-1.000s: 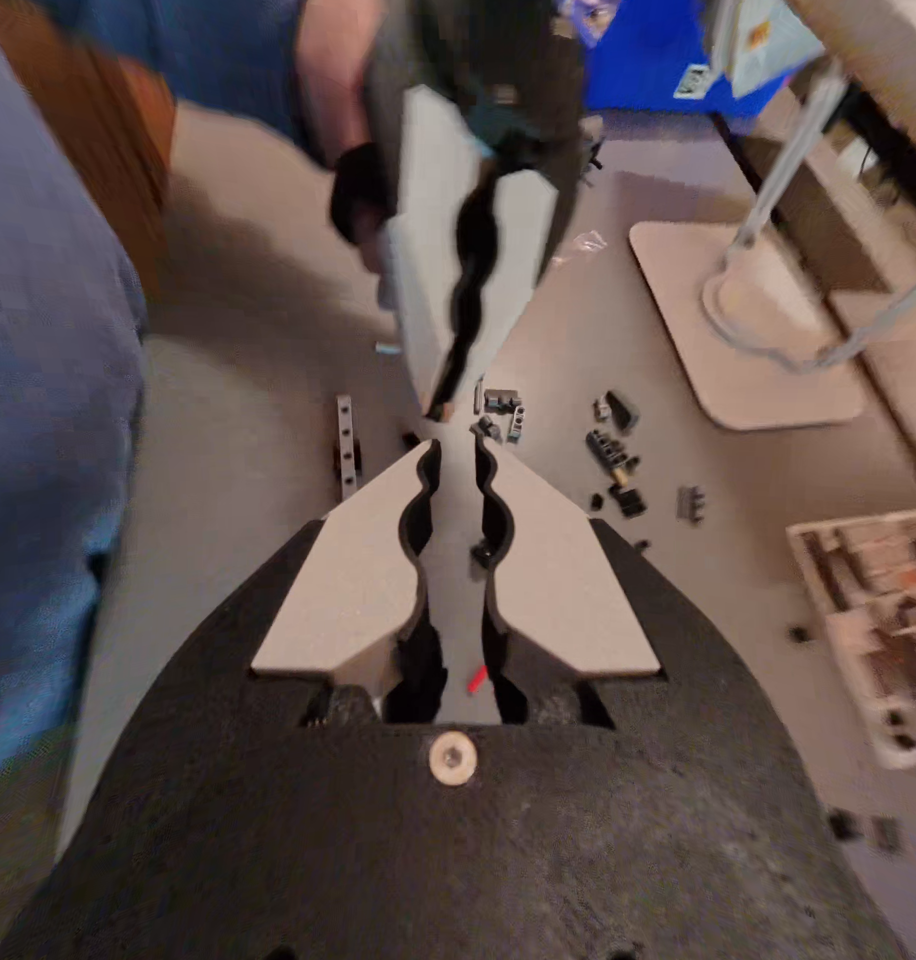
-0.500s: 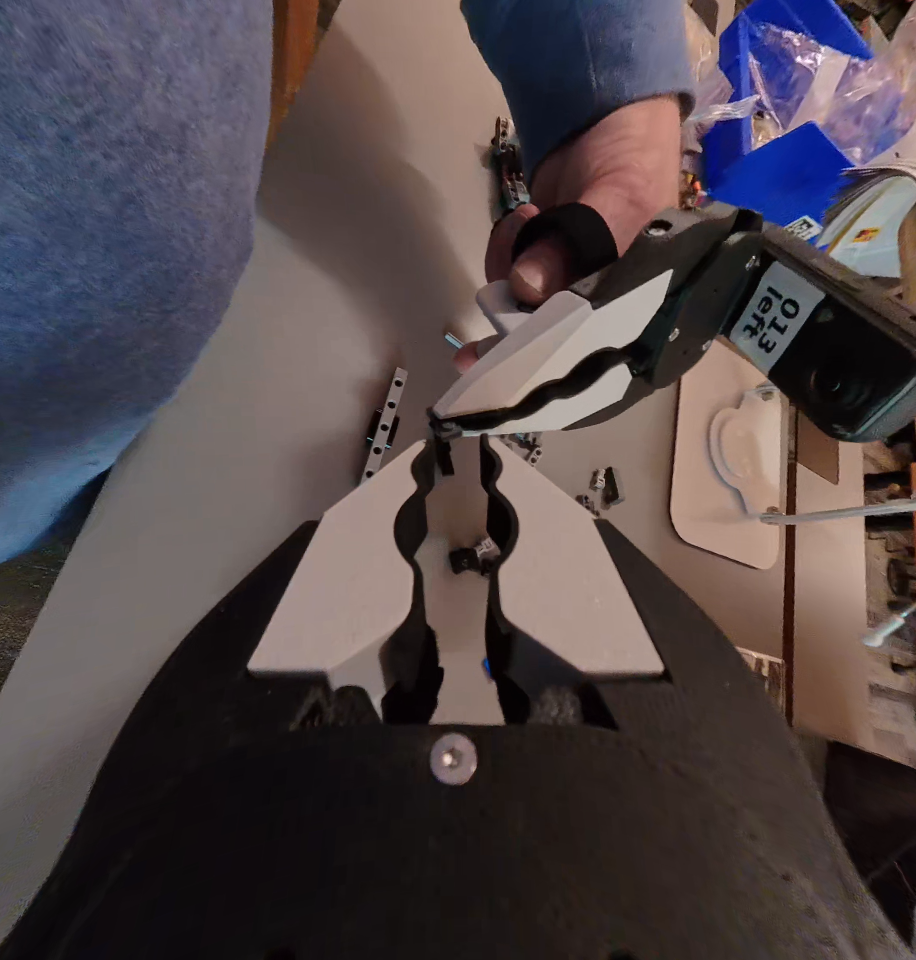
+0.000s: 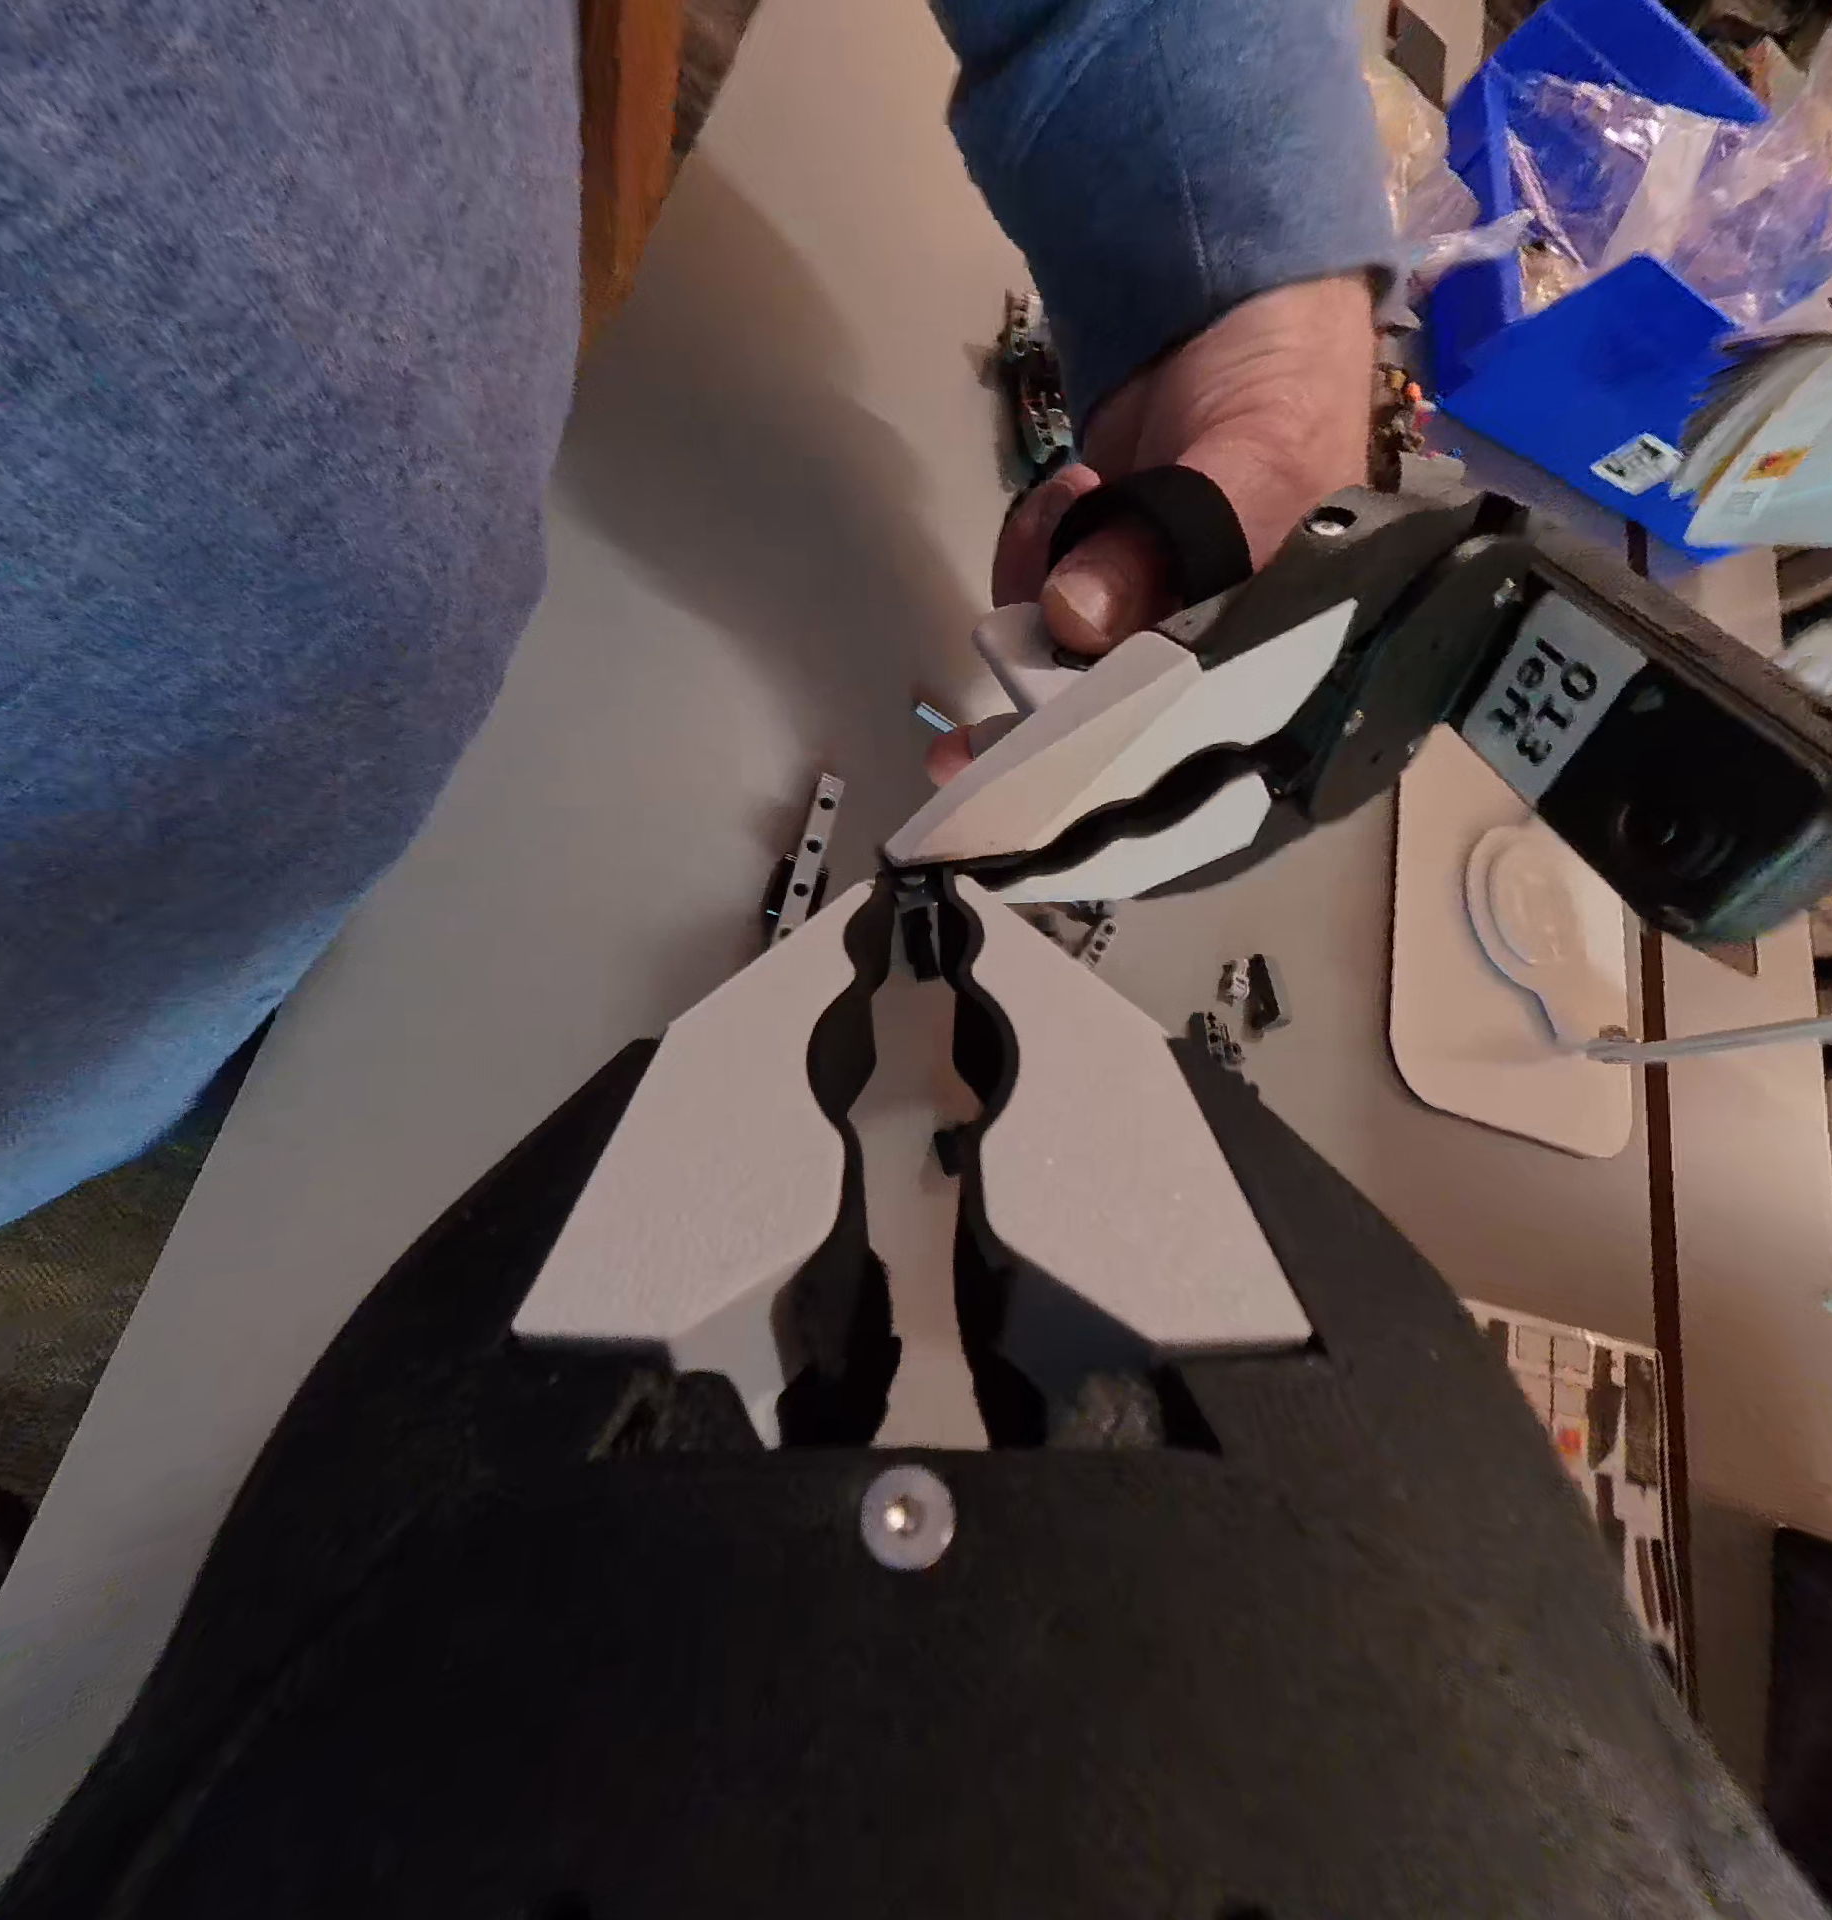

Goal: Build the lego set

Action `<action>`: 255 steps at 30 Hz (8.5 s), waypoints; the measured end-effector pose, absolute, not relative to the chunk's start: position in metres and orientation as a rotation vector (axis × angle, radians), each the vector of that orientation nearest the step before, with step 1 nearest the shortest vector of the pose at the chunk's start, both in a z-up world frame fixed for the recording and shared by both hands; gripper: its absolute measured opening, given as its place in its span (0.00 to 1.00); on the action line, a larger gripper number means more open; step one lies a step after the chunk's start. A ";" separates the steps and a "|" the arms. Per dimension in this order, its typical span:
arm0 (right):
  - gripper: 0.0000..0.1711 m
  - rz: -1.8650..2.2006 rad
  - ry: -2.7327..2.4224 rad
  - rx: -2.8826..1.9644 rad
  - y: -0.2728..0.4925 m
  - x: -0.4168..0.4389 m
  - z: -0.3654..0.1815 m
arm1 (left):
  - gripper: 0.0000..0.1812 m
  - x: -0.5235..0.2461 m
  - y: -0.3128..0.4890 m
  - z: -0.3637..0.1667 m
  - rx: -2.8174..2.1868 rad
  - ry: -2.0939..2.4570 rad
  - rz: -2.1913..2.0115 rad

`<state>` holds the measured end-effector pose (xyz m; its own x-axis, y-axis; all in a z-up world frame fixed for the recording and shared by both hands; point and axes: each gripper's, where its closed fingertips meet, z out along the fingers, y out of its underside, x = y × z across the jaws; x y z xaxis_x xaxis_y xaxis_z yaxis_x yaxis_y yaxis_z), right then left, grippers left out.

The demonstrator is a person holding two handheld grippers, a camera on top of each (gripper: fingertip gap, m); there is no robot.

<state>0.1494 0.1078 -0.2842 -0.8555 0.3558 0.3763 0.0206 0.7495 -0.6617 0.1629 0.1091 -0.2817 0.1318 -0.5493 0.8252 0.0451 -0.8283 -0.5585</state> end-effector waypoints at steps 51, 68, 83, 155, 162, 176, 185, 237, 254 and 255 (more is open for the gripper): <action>0.05 0.803 -2.085 -1.516 0.170 0.152 -0.401 | 0.14 0.103 0.109 -0.380 -2.406 0.258 -0.186; 0.07 0.870 -2.048 -1.543 0.173 0.155 -0.395 | 0.04 0.101 0.115 -0.402 -2.479 0.321 -0.037; 0.07 0.870 -2.108 -1.560 0.154 0.152 -0.401 | 0.04 0.101 0.112 -0.394 -2.463 0.302 -0.059; 0.00 1.084 -2.186 -1.686 0.158 0.149 -0.401 | 0.04 0.143 0.144 -0.403 -2.683 0.274 -0.084; 0.00 1.115 -2.156 -1.708 0.159 0.148 -0.399 | 0.04 0.141 0.144 -0.404 -2.686 0.319 -0.068; 0.00 1.151 -2.160 -1.765 0.162 0.146 -0.399 | 0.04 0.141 0.145 -0.403 -2.669 0.544 -0.053; 0.00 1.168 -2.167 -1.765 0.162 0.149 -0.401 | 0.04 0.142 0.149 -0.404 -2.660 0.681 -0.055; 0.00 1.327 -1.909 -1.959 0.185 0.161 -0.388 | 0.05 0.139 0.158 -0.404 -2.600 0.892 -0.099; 0.00 1.277 -1.860 -1.910 0.183 0.165 -0.371 | 0.20 0.133 0.158 -0.397 -2.518 0.854 -0.033; 0.01 1.268 -1.854 -1.909 0.182 0.165 -0.370 | 0.21 0.132 0.158 -0.394 -2.499 0.849 -0.025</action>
<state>0.1648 0.1821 -0.3695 -0.1502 0.8900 -0.4304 0.7240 -0.1974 -0.6609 0.1317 0.1582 -0.3942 0.8058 -0.5759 -0.1383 -0.5669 -0.6823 -0.4617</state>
